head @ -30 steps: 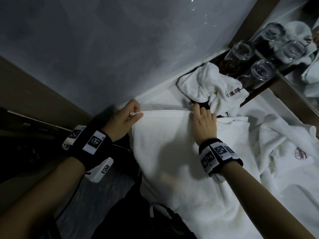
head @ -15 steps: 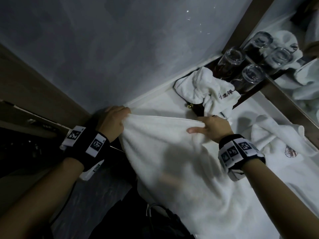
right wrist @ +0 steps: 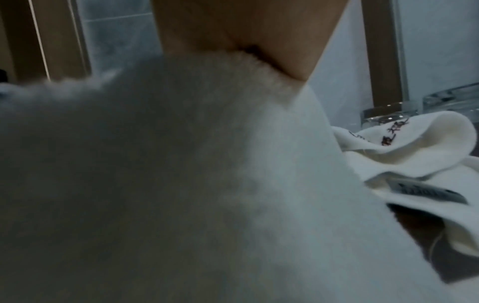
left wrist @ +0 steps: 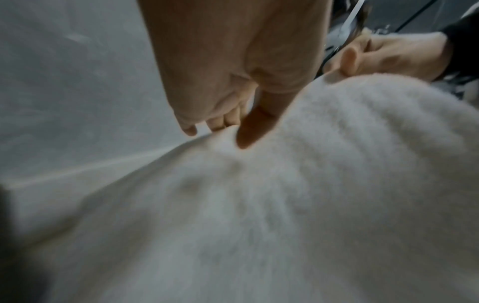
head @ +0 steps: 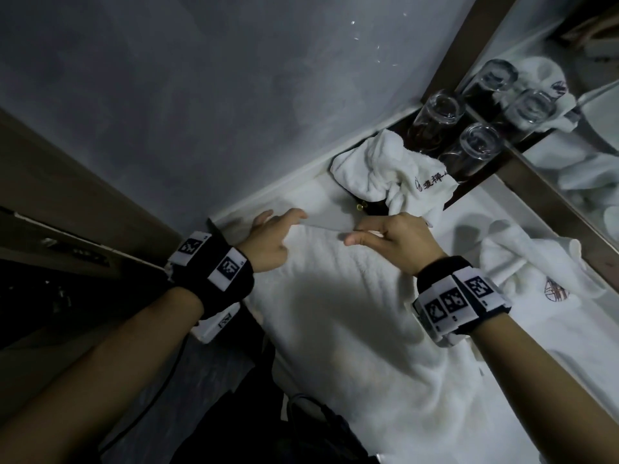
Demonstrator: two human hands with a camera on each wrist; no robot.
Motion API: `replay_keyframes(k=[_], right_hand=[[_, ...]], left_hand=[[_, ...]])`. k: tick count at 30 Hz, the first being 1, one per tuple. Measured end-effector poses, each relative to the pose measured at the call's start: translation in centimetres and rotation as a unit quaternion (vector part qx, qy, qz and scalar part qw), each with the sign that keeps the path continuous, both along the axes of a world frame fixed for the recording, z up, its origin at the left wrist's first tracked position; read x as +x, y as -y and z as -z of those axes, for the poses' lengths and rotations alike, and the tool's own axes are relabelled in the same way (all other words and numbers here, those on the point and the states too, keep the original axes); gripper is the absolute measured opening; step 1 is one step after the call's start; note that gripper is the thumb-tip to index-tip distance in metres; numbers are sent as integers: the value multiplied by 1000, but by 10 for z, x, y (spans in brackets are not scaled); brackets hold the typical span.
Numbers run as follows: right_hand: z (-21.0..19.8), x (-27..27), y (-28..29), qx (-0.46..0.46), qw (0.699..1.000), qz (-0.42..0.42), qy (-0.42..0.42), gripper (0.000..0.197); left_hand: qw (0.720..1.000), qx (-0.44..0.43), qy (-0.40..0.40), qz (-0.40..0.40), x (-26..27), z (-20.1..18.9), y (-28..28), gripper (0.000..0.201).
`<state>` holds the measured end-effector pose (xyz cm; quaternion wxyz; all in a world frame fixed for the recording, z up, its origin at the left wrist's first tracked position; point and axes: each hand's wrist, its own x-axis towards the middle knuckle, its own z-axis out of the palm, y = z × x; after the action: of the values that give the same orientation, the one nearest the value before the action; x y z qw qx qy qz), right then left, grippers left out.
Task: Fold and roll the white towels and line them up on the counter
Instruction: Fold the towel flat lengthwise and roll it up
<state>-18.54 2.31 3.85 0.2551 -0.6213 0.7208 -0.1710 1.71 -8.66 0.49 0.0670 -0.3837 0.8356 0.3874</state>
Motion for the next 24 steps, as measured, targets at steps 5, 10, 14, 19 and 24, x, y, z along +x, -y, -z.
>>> replay_keyframes(k=[5,10,14,19,24], right_hand=[[-4,-1,-4,-39,999,-9,-37,46],[-6,-19,-11,20,1000,-8,10,51],[0,-36,-18,202,974,-36,-99,40],[0,-69,-32,208,976,54,-25,23],[-1,-72,-34,52,988,105,100,19]], left_hand=[[987,49,-96,121,-44,-19,-20,34],[976,-7,-181,122,-48,-12,-30,15],[973,-46,-197,109,-36,-7,-26,11],[974,-58,-215,29,-19,-4,-18,15],[985,-47,-163,8,-20,6,-14,17]])
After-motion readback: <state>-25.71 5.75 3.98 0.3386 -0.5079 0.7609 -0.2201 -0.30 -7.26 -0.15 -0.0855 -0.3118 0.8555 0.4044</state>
